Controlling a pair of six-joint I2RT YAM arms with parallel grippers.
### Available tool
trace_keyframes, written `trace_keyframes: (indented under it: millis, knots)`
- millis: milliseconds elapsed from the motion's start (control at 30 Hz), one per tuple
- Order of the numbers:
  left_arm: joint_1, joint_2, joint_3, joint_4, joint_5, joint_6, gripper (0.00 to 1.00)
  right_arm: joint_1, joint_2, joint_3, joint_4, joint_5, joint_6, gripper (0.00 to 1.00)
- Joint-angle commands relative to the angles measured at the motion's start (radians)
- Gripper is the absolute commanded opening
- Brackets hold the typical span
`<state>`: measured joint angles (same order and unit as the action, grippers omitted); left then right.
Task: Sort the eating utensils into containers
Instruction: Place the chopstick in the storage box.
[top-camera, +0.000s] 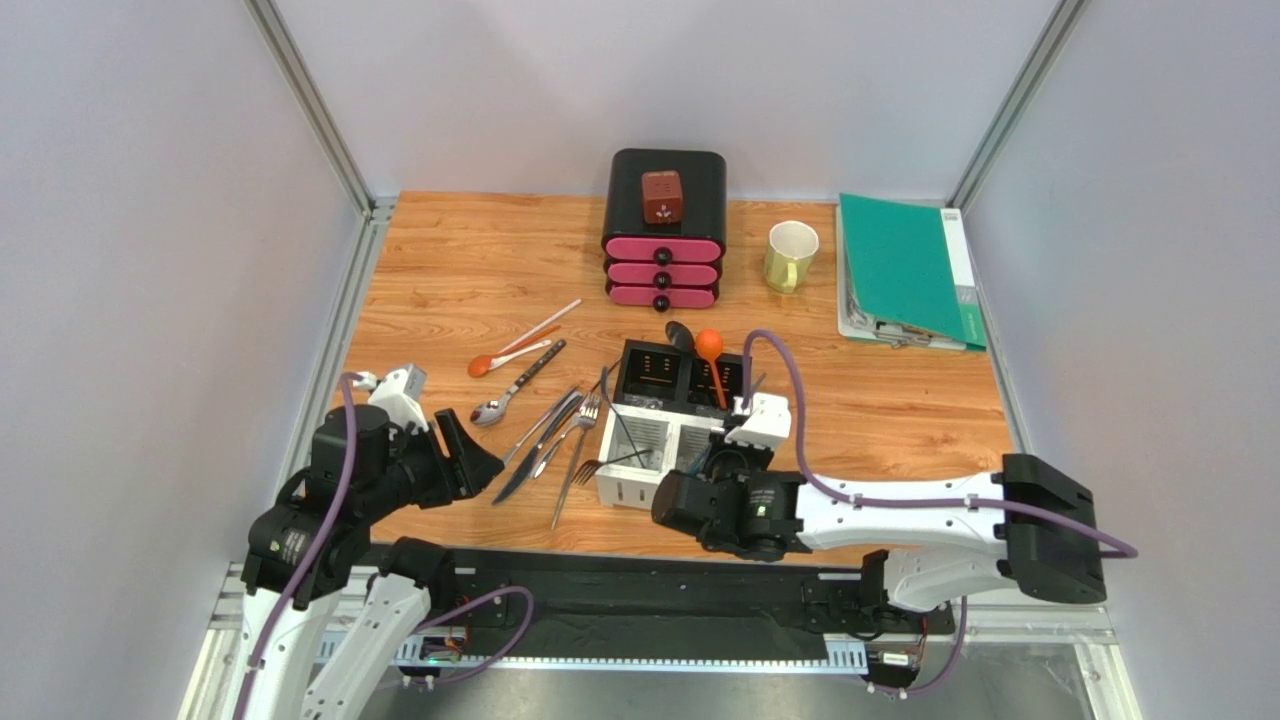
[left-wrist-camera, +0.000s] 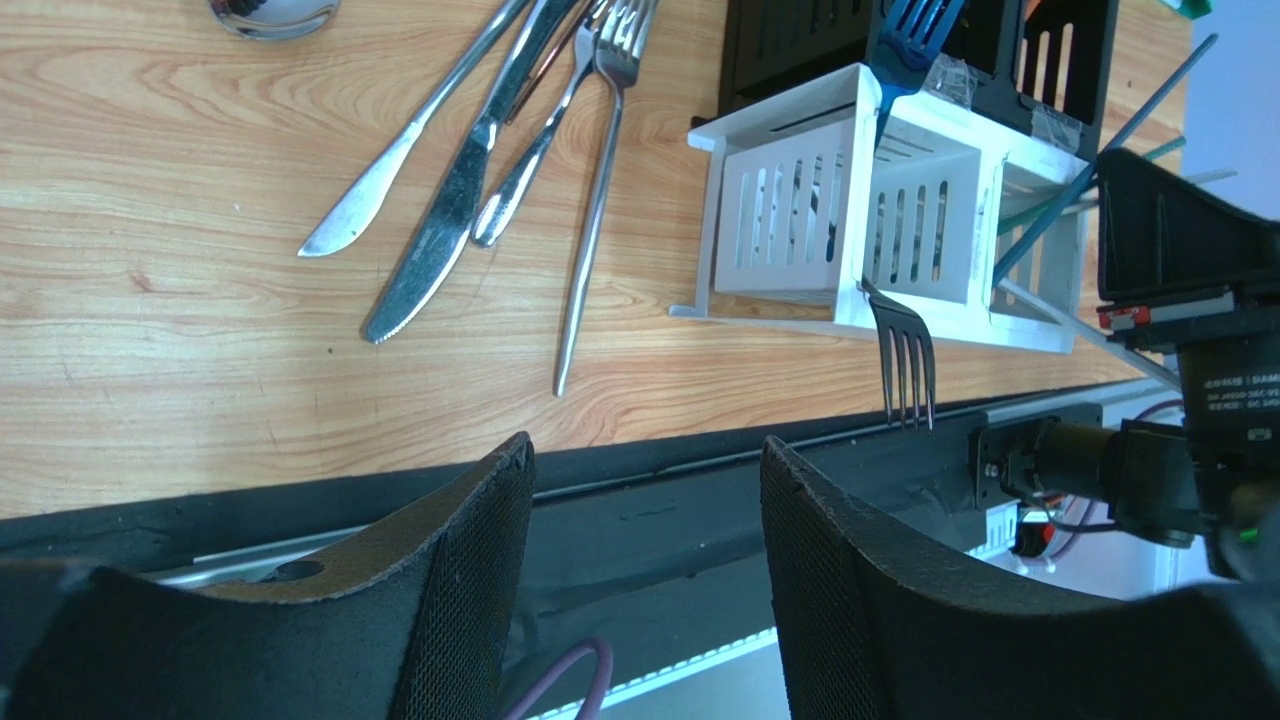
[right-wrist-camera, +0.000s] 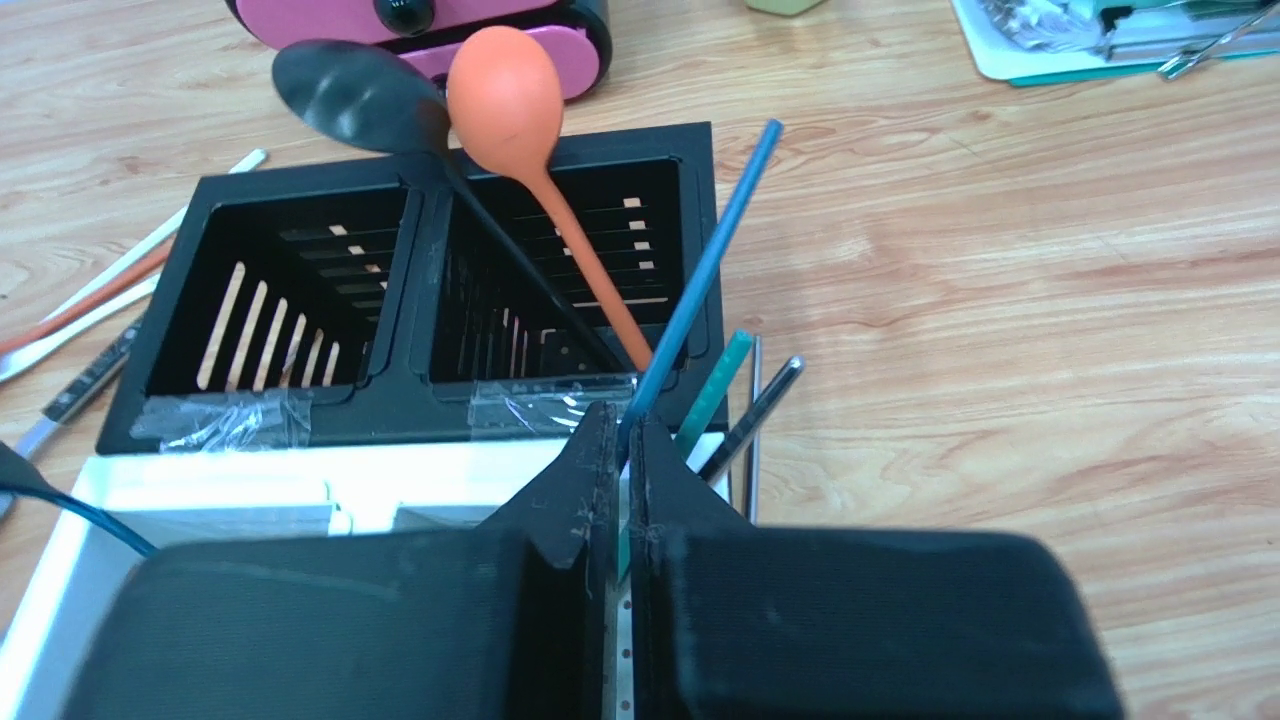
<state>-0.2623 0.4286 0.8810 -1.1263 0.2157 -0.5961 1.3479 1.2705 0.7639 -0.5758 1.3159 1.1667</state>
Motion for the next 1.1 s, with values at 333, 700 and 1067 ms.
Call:
trace_keyframes:
  millis: [333,700,1067]
  knots:
    - [-0.012,-0.002,0.052,-0.024,0.001,0.035,0.63,0.132,0.437,0.311,-1.093,0.183,1.162,0.00]
    - [-0.012,-0.016,0.030,-0.017,-0.007,0.027,0.63,0.125,0.279,0.302,-1.092,0.203,1.033,0.00]
    - [-0.012,0.070,0.055,0.063,-0.032,0.019,0.63,0.088,0.130,0.601,-1.092,0.218,0.524,0.00]
